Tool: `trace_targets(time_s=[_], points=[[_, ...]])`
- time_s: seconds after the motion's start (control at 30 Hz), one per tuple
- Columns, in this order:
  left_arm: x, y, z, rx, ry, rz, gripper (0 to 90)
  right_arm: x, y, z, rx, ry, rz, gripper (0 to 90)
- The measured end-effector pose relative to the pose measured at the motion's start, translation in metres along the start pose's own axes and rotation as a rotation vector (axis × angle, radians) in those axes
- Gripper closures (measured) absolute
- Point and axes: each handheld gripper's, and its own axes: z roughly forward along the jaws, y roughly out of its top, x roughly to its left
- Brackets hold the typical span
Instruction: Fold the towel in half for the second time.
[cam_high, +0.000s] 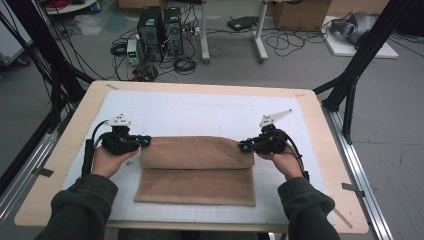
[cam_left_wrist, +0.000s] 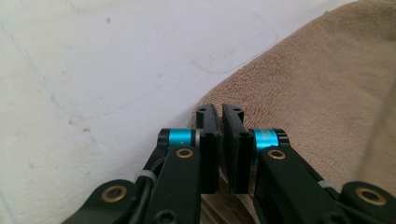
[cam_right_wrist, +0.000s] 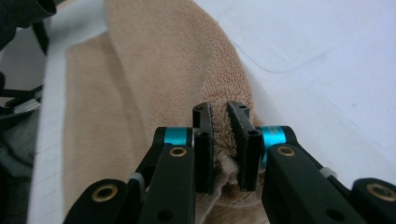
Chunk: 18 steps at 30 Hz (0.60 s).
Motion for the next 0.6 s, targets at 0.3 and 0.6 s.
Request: trace_targets(time_s=[0.3, 0.6], points=[[-0.047, -0.05, -0.042, 0.005, -0.055, 0.092, 83.6, 0.054, -0.031, -0.016, -0.02, 0.039, -0.099, 75.8], [-0.056, -0.057, -0.061, -0.014, -0.073, 0.086, 56.0, 0.072, -0.042, -0.027, -0.03, 0.035, -0.115, 62.5]])
